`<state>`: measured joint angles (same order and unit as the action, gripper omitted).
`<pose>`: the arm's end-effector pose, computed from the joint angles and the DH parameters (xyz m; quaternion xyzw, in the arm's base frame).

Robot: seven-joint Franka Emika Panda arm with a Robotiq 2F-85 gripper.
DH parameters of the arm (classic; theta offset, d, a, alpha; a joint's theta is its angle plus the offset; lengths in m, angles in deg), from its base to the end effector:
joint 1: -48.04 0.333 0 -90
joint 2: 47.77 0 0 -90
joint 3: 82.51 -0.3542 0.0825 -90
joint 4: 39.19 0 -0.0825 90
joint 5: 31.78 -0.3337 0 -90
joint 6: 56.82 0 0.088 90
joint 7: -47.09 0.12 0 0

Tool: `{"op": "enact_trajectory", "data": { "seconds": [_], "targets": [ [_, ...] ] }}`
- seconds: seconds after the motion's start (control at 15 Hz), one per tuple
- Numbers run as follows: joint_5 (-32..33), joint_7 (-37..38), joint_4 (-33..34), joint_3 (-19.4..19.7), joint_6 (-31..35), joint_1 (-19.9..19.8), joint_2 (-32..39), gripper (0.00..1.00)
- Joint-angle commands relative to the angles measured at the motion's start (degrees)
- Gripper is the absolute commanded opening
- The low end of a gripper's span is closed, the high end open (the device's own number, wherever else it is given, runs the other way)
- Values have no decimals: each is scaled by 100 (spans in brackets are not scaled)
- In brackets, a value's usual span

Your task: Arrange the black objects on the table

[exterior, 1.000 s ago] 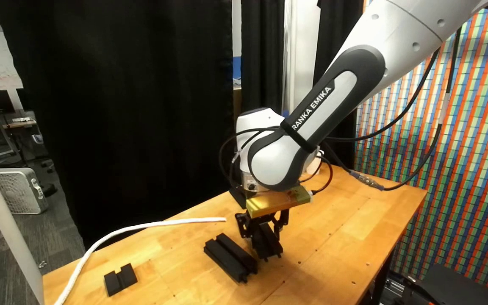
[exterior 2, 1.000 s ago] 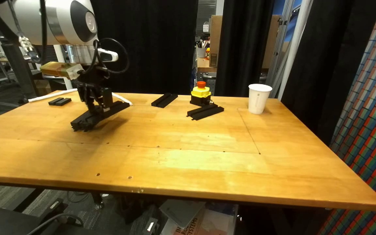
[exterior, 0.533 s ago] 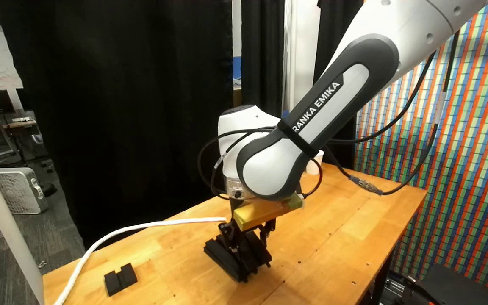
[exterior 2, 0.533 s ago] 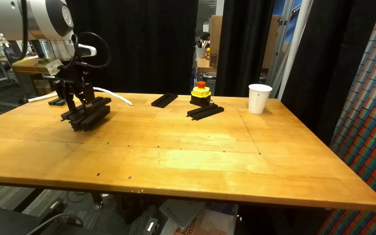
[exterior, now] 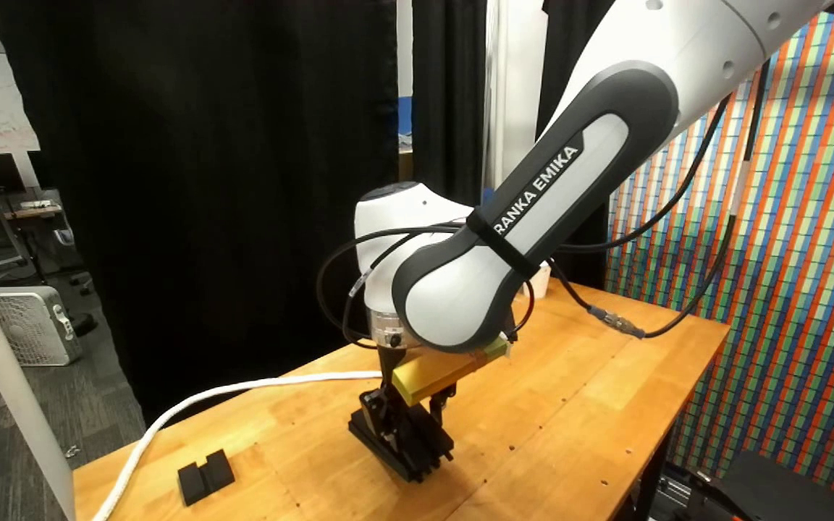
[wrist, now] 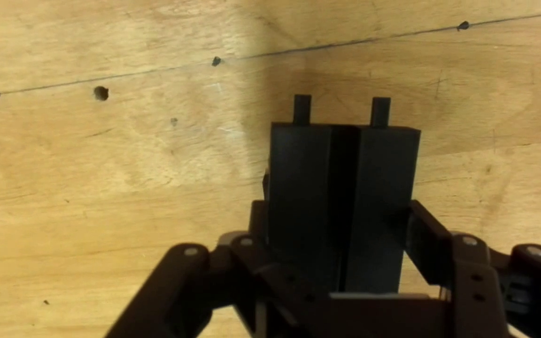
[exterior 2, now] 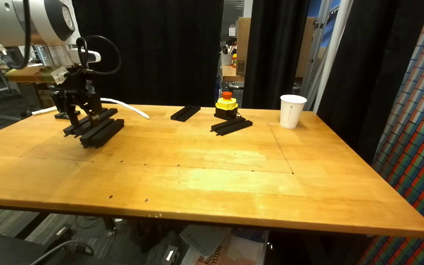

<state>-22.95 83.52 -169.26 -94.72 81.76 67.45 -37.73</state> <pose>0.4323 0.2614 0.3439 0.9993 0.0150 0.0092 0.0322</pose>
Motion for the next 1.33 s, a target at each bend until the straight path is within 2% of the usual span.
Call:
{"op": "enact_trajectory", "data": {
  "seconds": [0.0,0.47,1.27],
  "targets": [
    [21,-555,240,-32,-15,-11,201,45],
    [134,-1028,456,79,43,34,469,45],
    [94,-1370,597,223,64,0,633,45]
  ]
}}
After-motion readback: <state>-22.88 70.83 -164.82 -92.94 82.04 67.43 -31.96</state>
